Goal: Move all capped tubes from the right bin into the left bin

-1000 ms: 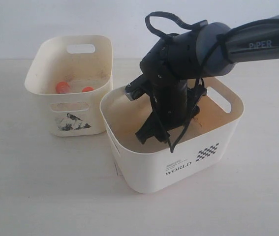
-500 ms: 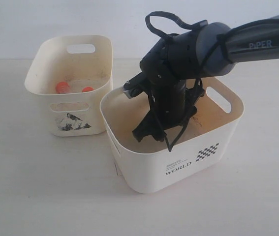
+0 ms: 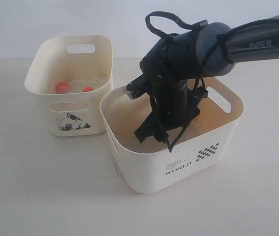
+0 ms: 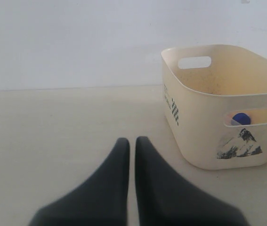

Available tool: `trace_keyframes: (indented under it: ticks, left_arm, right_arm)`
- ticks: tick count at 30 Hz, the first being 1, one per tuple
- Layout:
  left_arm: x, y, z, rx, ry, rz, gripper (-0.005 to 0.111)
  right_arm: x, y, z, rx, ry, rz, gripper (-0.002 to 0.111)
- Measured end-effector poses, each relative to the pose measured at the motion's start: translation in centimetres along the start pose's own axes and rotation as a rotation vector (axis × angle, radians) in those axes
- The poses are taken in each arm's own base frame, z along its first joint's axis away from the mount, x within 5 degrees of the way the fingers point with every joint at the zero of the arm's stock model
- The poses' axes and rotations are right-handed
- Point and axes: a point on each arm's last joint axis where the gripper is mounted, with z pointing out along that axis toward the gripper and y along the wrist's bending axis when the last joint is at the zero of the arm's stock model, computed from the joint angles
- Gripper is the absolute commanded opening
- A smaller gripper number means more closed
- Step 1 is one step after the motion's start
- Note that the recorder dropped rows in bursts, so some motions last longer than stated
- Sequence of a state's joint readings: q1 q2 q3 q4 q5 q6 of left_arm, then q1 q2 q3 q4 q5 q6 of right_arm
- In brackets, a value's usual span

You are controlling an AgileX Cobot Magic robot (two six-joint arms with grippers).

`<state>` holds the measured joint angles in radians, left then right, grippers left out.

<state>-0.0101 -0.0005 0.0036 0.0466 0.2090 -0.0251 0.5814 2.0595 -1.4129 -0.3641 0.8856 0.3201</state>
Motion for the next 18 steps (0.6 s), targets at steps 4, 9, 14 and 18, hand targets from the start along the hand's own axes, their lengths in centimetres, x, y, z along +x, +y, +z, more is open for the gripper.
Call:
trace_keyframes:
  ticks: [4,9,14,18]
  left_arm:
    - [0.0,0.0,0.0,0.0,0.0,0.0,0.004]
    - [0.0,0.0,0.0,0.0,0.0,0.0,0.004]
    - [0.0,0.0,0.0,0.0,0.0,0.0,0.004]
    - [0.0,0.0,0.0,0.0,0.0,0.0,0.004]
  right_arm:
    - [0.2,-0.1,0.0,0.007,0.024,0.041,0.061]
    - [0.1,0.1,0.1,-0.011,0.009,0.069,0.061]
    - [0.1,-0.6,0.7,-0.013,0.027,0.115,0.061]
    - [0.3,-2.4,1.2,0.0,0.049,0.158,0.061]
